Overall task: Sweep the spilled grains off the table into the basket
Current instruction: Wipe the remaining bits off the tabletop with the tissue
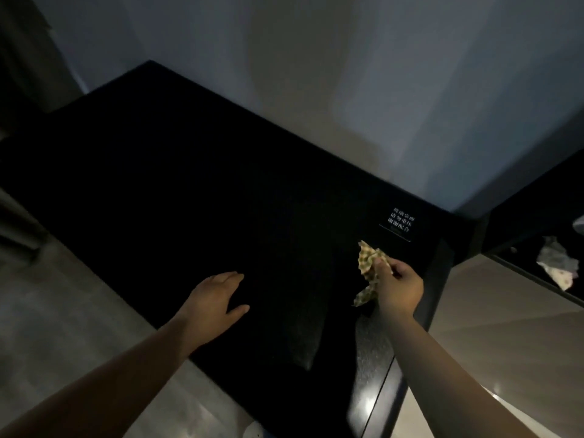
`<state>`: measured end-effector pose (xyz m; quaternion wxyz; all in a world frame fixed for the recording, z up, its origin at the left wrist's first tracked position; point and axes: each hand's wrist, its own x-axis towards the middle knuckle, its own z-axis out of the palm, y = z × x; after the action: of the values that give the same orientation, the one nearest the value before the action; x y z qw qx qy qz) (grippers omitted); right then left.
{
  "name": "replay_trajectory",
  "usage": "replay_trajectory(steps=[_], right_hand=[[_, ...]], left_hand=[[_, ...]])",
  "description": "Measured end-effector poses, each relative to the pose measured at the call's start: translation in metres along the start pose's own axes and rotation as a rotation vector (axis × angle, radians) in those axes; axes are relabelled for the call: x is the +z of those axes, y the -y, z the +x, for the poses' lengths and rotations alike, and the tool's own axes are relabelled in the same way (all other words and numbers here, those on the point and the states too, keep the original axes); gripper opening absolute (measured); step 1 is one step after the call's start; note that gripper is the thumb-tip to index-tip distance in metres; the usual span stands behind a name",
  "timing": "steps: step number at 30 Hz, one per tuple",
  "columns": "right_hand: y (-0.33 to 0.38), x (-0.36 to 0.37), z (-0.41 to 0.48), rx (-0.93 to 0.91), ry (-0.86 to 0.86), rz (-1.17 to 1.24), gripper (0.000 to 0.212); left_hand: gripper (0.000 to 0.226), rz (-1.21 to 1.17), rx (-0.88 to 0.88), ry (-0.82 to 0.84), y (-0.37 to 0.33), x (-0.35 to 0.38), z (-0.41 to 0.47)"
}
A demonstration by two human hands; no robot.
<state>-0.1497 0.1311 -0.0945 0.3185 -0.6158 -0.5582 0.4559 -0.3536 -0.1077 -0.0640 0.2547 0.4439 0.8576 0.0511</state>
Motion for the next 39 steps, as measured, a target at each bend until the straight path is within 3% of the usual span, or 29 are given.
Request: replay_trajectory(steps=[14, 19, 21, 26, 31, 34, 37, 39], right_hand=[[0.029, 0.066, 0.184, -0.252, -0.088, -0.167, 0.018], [0.024, 0.090, 0.224, -0.211, -0.120, -0.240, 0.023], [0.019, 0.103, 0.229, -0.233, -0.088, -0.254, 0.025], [0.007, 0.123, 0.224, -0.353, -0.047, -0.297, 0.024], [-0.004, 0.130, 0.169, -0.546, 0.103, -0.338, 0.015], [-0.008, 0.129, 0.141, -0.555, 0.233, -0.289, 0.012], [0.009, 0.121, 0.167, -0.538, 0.123, -0.229, 0.007], [0.022, 0.117, 0.204, -0.565, 0.028, -0.326, 0.010]], left_hand=[[0.072, 0.146, 0.002, 0.001, -0.024, -0.005, 0.129], [0.092, 0.179, 0.026, 0.000, -0.001, 0.020, 0.139], [0.100, 0.175, 0.067, -0.006, 0.010, 0.031, 0.139], [0.096, 0.193, 0.111, -0.027, 0.018, 0.040, 0.140], [0.091, 0.212, 0.141, -0.039, 0.021, 0.043, 0.140], [0.088, 0.213, 0.136, -0.042, 0.023, 0.047, 0.141], [0.087, 0.236, 0.138, -0.052, 0.024, 0.048, 0.142], [0.087, 0.238, 0.147, -0.053, 0.023, 0.049, 0.141]])
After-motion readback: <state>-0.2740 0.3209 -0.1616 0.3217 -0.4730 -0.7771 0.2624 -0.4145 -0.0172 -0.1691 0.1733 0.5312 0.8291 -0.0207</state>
